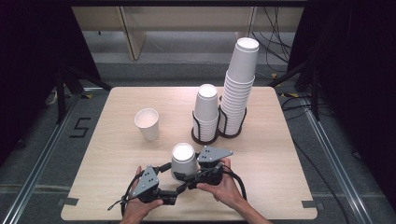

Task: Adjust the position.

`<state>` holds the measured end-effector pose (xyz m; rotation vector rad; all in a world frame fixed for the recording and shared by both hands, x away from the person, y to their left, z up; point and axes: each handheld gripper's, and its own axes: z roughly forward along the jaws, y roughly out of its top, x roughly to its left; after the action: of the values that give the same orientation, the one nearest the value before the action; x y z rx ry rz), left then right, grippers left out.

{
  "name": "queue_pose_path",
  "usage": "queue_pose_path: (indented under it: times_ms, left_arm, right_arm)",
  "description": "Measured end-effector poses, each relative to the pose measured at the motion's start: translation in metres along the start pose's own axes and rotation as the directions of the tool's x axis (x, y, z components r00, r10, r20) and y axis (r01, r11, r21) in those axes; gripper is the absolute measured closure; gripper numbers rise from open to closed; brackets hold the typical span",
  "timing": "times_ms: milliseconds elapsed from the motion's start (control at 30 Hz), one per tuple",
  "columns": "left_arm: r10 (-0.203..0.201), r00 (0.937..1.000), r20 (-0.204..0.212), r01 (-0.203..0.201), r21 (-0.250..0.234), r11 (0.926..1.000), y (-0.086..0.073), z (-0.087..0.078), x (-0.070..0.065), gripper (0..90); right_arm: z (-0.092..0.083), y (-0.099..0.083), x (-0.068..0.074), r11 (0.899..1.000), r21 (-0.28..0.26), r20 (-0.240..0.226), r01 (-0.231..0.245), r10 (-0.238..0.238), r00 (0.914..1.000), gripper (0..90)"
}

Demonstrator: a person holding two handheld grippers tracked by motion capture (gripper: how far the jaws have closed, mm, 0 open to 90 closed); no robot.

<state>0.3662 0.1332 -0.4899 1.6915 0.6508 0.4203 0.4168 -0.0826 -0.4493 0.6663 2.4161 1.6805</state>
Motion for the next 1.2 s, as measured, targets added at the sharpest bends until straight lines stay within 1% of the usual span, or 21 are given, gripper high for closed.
queue_pose_path:
  times_ms: [33,67,133,200,233,267,333,367,400,533,633,667,700,733,833,933,967,1033,1100,1133,1200]
  left_arm:
    - [0.000,1.0000,-0.004,0.000,0.000,1.0000,0.000,0.000,0.000,10.3]
    - [-0.004,1.0000,-0.006,0.004,-0.003,1.0000,0.000,0.001,0.000,9.3]
    - [-0.007,0.9999,-0.010,0.007,-0.004,1.0000,0.000,0.001,0.000,6.9]
    - [-0.015,0.9999,-0.004,0.015,-0.018,0.9997,0.000,0.004,0.000,5.1]
    - [-0.017,0.9997,-0.015,0.017,-0.002,0.9998,0.000,0.003,-0.001,4.5]
    - [-0.022,0.9996,-0.015,0.022,-0.004,0.9998,0.000,0.004,-0.001,3.5]
    - [-0.023,0.9997,-0.010,0.023,-0.014,0.9996,-0.001,0.006,-0.002,1.5]
    - [-0.020,0.9997,-0.016,0.020,0.002,0.9998,0.000,0.006,-0.003,0.8]
    - [-0.022,0.9996,-0.016,0.022,-0.002,0.9998,-0.001,0.006,-0.004,0.3]
    - [-0.027,0.9994,-0.021,0.027,-0.011,0.9996,0.000,0.006,-0.004,0.0]
    - [-0.036,0.9991,-0.023,0.035,-0.009,0.9993,0.000,0.007,-0.005,0.0]
    - [-0.036,0.9992,-0.020,0.036,-0.008,0.9993,0.000,0.006,-0.005,0.0]
    - [-0.045,0.9990,-0.001,0.045,-0.013,0.9989,0.001,0.006,-0.005,1.0]
    - [-0.044,0.9990,-0.003,0.044,-0.002,0.9990,0.001,0.006,-0.006,4.6]
    - [-0.014,0.9999,-0.003,0.014,0.007,0.9999,0.003,0.005,-0.006,7.5]
    - [0.003,0.9999,0.012,-0.003,-0.005,1.0000,0.003,0.006,-0.005,9.8]
    - [0.013,0.9999,0.002,-0.013,0.016,0.9998,0.004,0.004,-0.005,10.3]
    - [0.014,0.9999,0.005,-0.014,0.008,0.9999,0.003,0.005,-0.004,11.0]
    - [0.029,0.9995,-0.010,-0.029,0.036,0.9989,0.003,0.004,-0.003,11.7]
    - [0.040,0.9991,-0.012,-0.039,0.038,0.9985,0.003,0.006,-0.003,11.9]
    - [0.058,0.9983,-0.007,-0.057,0.054,0.9969,0.002,0.007,-0.004,12.2]
  right_arm:
    - [0.001,0.000,0.001,1.000,-0.004,-0.012,-0.008,0.008,0.9999,18.0]
    - [0.002,0.000,0.001,1.000,-0.021,0.010,0.004,-0.004,0.9999,18.0]
    - [0.002,0.000,0.003,1.000,0.000,-0.012,-0.019,0.019,0.9997,18.0]
    - [0.003,0.000,0.004,1.000,0.000,-0.009,-0.017,0.017,0.9998,18.0]
    - [0.004,0.000,0.004,1.000,-0.009,-0.012,-0.018,0.018,0.9998,18.0]
    - [0.005,0.000,0.005,1.000,-0.017,-0.026,-0.010,0.010,0.9996,18.0]
    - [0.005,0.000,0.008,1.000,-0.006,-0.021,-0.020,0.020,0.9996,18.0]
    - [0.006,0.000,0.008,1.000,-0.019,-0.036,-0.005,0.004,0.9993,18.0]
    - [0.006,0.000,0.010,1.000,-0.007,-0.037,-0.018,0.018,0.9991,18.0]
    - [0.008,0.001,0.014,1.000,-0.014,-0.041,-0.006,0.006,0.9991,18.0]
    - [0.009,0.001,0.015,1.000,-0.004,-0.058,-0.024,0.023,0.9981,17.9]
    - [0.009,0.001,0.014,1.000,-0.014,-0.053,-0.009,0.009,0.9986,17.7]
    - [0.010,0.001,0.014,1.000,-0.014,-0.057,-0.012,0.012,0.9983,17.2]
    - [0.009,0.001,0.014,1.000,-0.002,-0.058,-0.024,0.024,0.9980,16.0]
    - [0.007,0.002,0.013,0.999,0.008,-0.051,-0.037,0.038,0.9980,14.1]
    - [0.005,0.003,0.010,0.999,0.004,-0.076,-0.046,0.046,0.9960,13.4]
    - [0.004,0.004,0.011,0.999,0.007,-0.080,-0.052,0.052,0.9954,13.3]
    - [0.001,0.008,0.010,1.000,0.005,-0.067,-0.024,0.024,0.9975,13.4]
    - [-0.005,0.013,0.011,1.000,0.006,-0.052,-0.020,0.020,0.9984,15.2]
    - [-0.007,0.015,0.009,1.000,-0.021,-0.052,-0.002,0.000,0.9987,15.2]
    - [-0.013,0.019,0.007,1.000,-0.021,-0.040,0.001,-0.002,0.9992,15.4]
